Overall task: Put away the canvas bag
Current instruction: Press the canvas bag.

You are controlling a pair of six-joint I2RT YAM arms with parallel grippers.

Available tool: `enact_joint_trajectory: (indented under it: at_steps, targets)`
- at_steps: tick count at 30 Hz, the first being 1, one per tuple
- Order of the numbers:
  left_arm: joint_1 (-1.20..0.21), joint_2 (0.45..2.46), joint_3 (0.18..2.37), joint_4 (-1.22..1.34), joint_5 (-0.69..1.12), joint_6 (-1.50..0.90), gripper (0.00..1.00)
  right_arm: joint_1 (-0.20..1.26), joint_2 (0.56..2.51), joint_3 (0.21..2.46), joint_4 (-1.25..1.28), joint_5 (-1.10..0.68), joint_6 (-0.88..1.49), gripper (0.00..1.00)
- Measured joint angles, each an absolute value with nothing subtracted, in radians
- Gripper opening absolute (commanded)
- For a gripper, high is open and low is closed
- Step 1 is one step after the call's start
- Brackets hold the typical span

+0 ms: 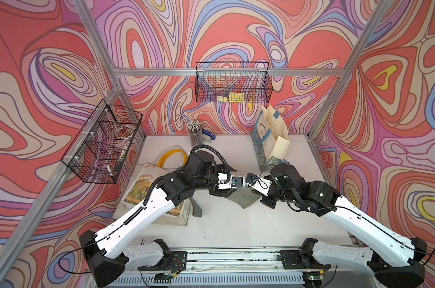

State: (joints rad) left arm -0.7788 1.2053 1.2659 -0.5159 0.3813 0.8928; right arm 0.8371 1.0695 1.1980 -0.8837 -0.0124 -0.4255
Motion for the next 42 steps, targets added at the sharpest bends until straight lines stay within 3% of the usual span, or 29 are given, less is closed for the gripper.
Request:
enact_joint_trajectory:
  at_steps: [16,20,26,29,36,38,42]
  targets:
    - [-0.762,1.217,1.266,-0.569,0.379,0.915,0.68,0.837,1.022,1.168,-0.834,-0.027,-0.426,0.00]
    - [-0.759,1.224,1.266,-0.573,0.382,0.913,0.50,0.837,0.999,1.142,-0.815,-0.028,-0.426,0.00]
    - [-0.757,1.229,1.266,-0.577,0.385,0.913,0.00,0.837,0.999,1.131,-0.813,-0.034,-0.425,0.00]
    - [-0.757,1.230,1.266,-0.589,0.385,0.917,0.00,0.836,0.993,1.117,-0.796,-0.033,-0.421,0.00]
    - [-0.725,1.229,1.263,-0.586,0.435,0.896,0.00,0.826,0.901,1.052,-0.682,-0.054,-0.381,0.63]
    - [-0.701,1.227,1.260,-0.582,0.470,0.882,0.00,0.810,0.855,1.041,-0.647,-0.062,-0.367,0.73]
    - [-0.659,1.223,1.258,-0.562,0.544,0.852,0.00,0.793,0.785,1.008,-0.612,-0.077,-0.328,0.82]
